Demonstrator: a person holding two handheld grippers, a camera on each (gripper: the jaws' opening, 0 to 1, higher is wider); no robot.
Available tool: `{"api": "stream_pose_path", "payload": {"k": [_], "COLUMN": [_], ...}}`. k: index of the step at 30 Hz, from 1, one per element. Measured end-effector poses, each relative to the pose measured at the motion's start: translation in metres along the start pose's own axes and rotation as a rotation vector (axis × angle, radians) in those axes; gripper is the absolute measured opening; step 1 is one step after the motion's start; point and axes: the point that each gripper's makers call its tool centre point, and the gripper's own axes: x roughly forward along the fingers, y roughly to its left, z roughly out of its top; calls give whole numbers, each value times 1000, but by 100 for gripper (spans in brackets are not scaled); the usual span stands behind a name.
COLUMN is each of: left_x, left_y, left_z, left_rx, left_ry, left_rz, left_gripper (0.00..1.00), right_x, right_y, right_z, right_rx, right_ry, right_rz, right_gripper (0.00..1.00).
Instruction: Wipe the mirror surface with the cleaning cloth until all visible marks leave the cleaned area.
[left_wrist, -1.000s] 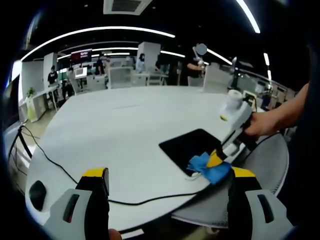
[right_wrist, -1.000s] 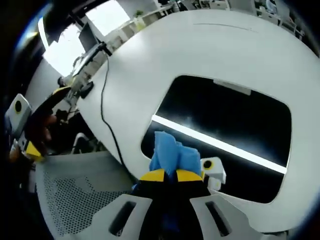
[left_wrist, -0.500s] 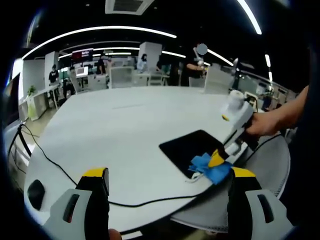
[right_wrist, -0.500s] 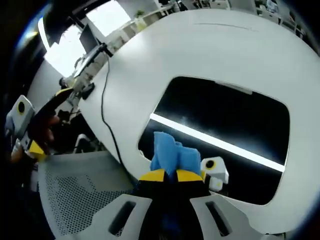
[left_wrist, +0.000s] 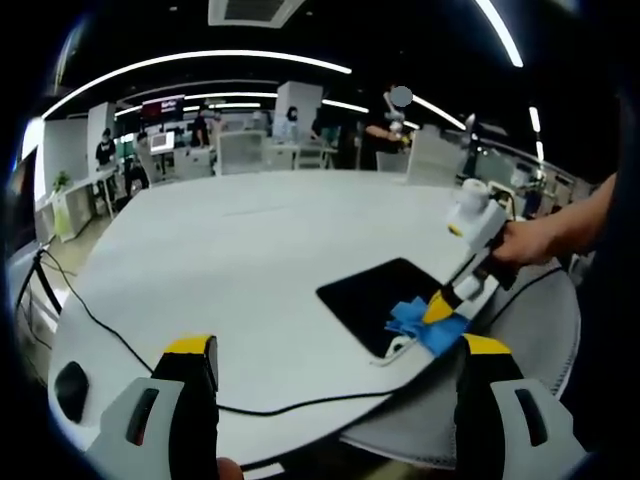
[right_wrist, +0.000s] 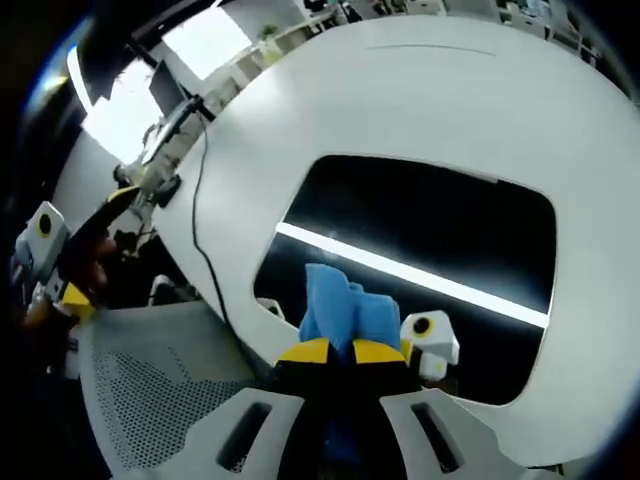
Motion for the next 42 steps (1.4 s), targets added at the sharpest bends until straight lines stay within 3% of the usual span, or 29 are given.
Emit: {"api": "stream_pose_path", "payload": {"k": [7, 10, 16, 42], "left_x": [0, 0, -1, -4], "left_y": [1, 2, 2, 2], "left_z": [1, 1, 1, -1], "left_rx": [5, 7, 7, -9], "left_ry": [3, 8, 8, 8], "left_rz": [-1, 0, 1, 18], "left_gripper": [100, 100, 100, 100], "right_x": [0, 0, 1, 15], "right_y": [-2, -1, -5, -32], "right_z": [0, 0, 4, 61], "right_rx": [-3, -47, -24, -74], "right_ry": [11, 22, 26, 16], "right_rz": [1, -11, -13, -82], "right_gripper": [1, 1, 1, 1]}}
